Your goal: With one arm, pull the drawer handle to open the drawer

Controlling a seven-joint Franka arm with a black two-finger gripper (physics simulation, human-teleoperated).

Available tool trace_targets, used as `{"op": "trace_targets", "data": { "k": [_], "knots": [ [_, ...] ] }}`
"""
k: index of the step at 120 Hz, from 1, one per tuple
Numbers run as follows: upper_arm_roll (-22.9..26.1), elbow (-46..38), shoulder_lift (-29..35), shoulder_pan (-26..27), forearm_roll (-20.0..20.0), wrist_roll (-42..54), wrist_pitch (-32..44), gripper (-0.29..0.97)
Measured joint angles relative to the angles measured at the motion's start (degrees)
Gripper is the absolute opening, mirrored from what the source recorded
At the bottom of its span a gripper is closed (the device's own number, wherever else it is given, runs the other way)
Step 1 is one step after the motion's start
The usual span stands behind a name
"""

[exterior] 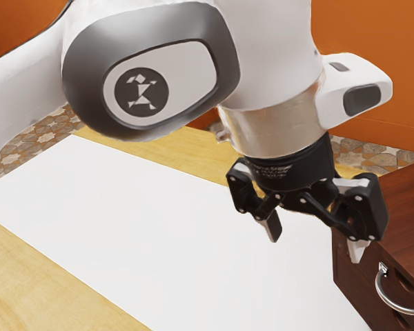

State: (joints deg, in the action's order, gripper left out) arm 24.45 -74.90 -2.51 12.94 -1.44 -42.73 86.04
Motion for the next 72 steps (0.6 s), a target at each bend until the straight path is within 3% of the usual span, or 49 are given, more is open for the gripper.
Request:
{"op": "trace_targets", "data": {
  "k": [13, 40, 72],
  "knots": [
    [-0.1, -1.9, -0.3, 1.4, 1.7, -8.8, 1.3, 0.68],
    [-0.2, -3.9, -2.1, -7.2, 2.7, -22.9, 3.3, 0.68],
    [-0.1, -8.4, -2.1, -3.7, 1.4, -34.0, 7.3, 0.68]
  ]
}}
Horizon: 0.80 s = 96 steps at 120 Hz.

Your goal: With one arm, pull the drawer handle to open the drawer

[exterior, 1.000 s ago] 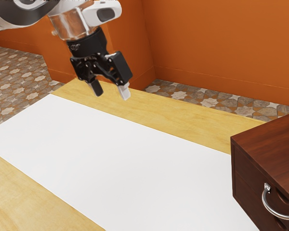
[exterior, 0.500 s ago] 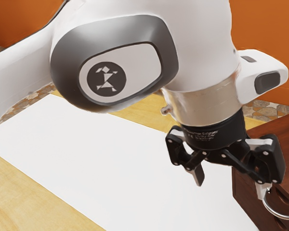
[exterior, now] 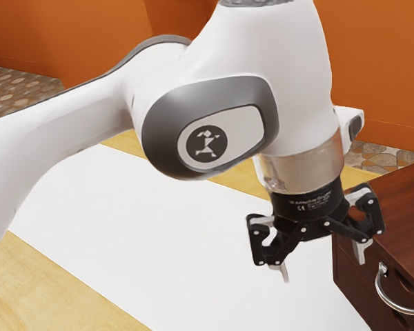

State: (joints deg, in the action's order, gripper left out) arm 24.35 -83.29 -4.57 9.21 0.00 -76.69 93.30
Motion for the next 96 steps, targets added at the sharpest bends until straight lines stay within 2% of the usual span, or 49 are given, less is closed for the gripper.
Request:
{"op": "trace_targets", "data": {
  "k": [43, 96],
  "knots": [
    [0.0, -5.3, 1.1, -0.4, -0.3, -8.9, 5.2, 0.68],
    [0.0, -10.2, 3.3, 1.4, -0.2, -14.7, 12.0, 0.67]
  ]
}}
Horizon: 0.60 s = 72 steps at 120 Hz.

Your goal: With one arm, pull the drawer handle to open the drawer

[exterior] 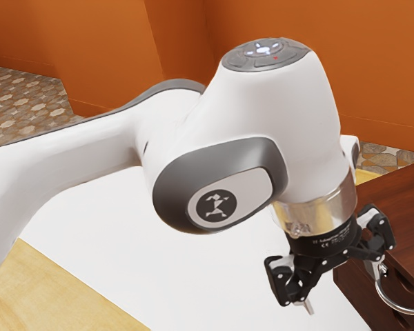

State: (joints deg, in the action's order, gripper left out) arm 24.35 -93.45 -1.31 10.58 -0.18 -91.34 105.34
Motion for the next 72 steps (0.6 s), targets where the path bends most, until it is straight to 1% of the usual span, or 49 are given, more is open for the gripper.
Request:
{"op": "trace_targets", "data": {
  "k": [72],
  "knots": [
    [0.0, -5.6, 0.8, 1.0, 0.1, -2.5, 8.0, 0.64]
  ]
}}
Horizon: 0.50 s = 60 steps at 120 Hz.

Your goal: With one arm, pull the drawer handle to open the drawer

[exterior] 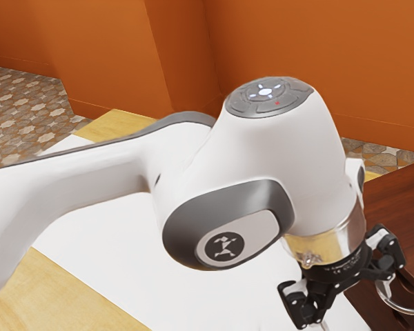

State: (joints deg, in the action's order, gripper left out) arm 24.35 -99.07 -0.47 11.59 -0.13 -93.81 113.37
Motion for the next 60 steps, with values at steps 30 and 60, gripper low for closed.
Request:
{"op": "trace_targets", "data": {
  "k": [30, 60],
  "knots": [
    [0.0, -1.2, -0.3, 0.3, 0.1, 0.2, 3.1, 0.62],
    [0.0, -2.3, -0.4, 0.4, 0.1, 0.7, 5.2, 0.6]
  ]
}}
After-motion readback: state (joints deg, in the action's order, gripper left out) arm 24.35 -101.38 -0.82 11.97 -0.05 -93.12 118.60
